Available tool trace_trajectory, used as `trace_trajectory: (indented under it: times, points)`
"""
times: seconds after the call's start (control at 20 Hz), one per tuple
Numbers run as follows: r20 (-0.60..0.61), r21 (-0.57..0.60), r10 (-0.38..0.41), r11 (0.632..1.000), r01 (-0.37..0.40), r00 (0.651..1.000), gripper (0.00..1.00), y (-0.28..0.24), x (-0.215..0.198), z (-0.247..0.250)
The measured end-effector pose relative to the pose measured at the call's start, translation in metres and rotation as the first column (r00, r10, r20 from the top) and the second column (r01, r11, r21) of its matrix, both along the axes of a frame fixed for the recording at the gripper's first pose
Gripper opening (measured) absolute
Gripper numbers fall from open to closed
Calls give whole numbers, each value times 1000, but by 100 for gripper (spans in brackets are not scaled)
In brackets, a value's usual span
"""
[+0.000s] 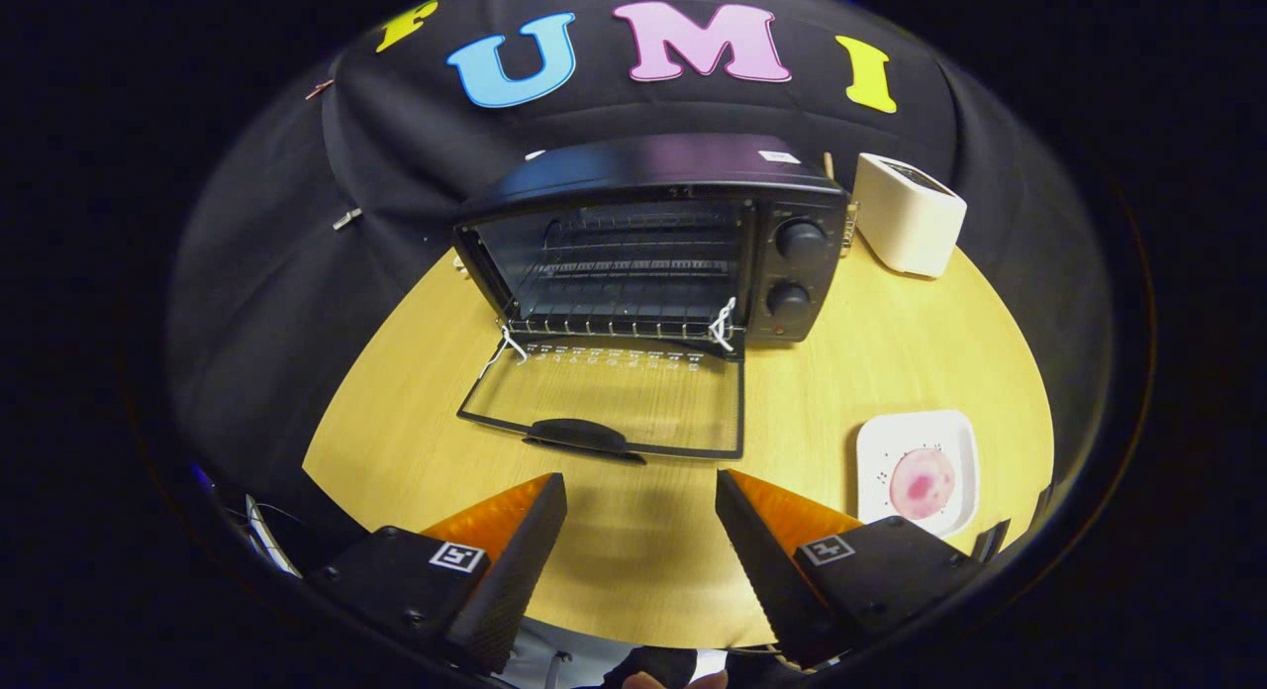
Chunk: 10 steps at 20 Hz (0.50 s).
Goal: Open the toaster oven, put the food inside, and close the toaster oven door.
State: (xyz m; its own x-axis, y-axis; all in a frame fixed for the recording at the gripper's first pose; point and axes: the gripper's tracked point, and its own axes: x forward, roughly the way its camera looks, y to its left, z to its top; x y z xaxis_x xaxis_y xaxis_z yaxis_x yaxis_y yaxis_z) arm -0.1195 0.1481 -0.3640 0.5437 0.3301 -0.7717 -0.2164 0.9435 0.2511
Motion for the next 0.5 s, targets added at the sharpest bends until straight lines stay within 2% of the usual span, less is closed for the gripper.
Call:
trace_trajectory:
  times: [0.15,0.35,0.5]
  points:
    - [4,15,-26,1000,26,1000,99,-38,5,16]
    - [-57,56,-79,995,82,995,99,-86,9,20]
    - [-99,38,-87,995,91,991,99,-128,11,12]
